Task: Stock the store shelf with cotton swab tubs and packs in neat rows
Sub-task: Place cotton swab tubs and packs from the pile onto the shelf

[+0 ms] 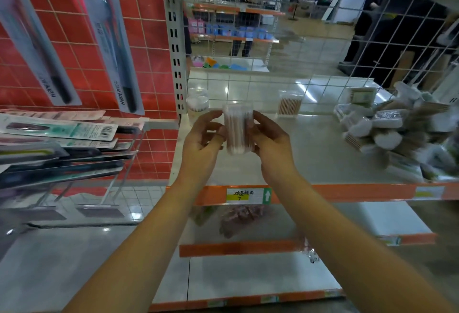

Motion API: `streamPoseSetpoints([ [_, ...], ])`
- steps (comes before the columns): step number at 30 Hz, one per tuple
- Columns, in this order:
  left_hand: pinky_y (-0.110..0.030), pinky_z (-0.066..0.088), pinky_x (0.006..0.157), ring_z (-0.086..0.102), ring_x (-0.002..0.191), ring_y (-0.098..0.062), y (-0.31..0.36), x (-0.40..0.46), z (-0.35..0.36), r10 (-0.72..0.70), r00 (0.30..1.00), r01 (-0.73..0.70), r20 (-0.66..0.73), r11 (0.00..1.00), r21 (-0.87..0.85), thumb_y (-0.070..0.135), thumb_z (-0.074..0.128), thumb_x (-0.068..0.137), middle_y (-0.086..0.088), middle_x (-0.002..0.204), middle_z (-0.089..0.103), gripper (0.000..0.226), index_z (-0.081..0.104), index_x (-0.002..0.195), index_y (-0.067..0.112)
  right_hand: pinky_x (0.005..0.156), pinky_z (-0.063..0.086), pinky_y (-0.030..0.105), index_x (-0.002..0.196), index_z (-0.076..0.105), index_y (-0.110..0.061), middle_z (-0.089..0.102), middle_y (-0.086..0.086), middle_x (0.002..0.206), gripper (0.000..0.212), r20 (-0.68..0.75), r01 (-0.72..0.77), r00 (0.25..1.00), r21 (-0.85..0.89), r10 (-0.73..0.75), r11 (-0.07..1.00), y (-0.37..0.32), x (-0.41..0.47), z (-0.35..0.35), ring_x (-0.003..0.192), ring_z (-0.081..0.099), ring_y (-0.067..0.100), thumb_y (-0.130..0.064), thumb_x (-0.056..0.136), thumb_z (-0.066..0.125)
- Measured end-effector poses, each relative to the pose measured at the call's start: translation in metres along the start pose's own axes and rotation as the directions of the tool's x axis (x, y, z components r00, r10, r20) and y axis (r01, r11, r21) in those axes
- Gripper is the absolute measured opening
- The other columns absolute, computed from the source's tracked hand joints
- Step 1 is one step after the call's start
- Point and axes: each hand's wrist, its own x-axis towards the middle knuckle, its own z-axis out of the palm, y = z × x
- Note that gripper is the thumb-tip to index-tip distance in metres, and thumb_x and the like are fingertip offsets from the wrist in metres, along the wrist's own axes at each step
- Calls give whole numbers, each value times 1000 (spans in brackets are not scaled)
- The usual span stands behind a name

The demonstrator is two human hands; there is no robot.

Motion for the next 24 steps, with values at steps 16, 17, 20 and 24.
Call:
streamPoseSetpoints([
  [16, -15, 50, 60, 61, 79, -2, -9, 3, -26, 41, 999, -37, -5, 952, 305, 43, 56, 82, 14, 90, 60, 22, 49, 102, 40, 66, 55, 28, 103, 67, -13, 69, 11, 93, 24, 34, -87, 995, -211, 97, 973, 2, 15, 25, 74, 65, 21, -4, 92, 47],
  [17, -17, 50, 61, 60, 80, -2, -11, 4, -28, 51, 999, -42, -16, 939, 342, 43, 57, 82, 14, 91, 59, 22, 48, 102, 39, 66, 55, 28, 105, 65, -16, 68, 9, 93, 21, 34, -69, 996, -240, 79, 968, 3, 14, 27, 76, 65, 20, -11, 93, 49],
  [20, -18, 44, 62, 57, 84, -5, -18, 4, -34, 70, 997, -52, -24, 892, 449, 38, 62, 84, 10, 99, 58, 29, 50, 109, 29, 72, 55, 28, 116, 52, -30, 62, -5, 98, 32, 114, 30, 993, -400, 17, 916, 5, 10, 35, 86, 63, 15, -32, 86, 62],
  [24, -14, 36, 61, 49, 82, -8, -22, 4, -36, 73, 997, -46, -27, 836, 546, 17, 69, 77, 8, 98, 51, 36, 51, 109, 15, 68, 44, 16, 127, 42, -23, 48, -7, 104, 62, 173, 117, 985, -601, -14, 791, 12, 16, 48, 92, 54, 15, -36, 75, 74],
])
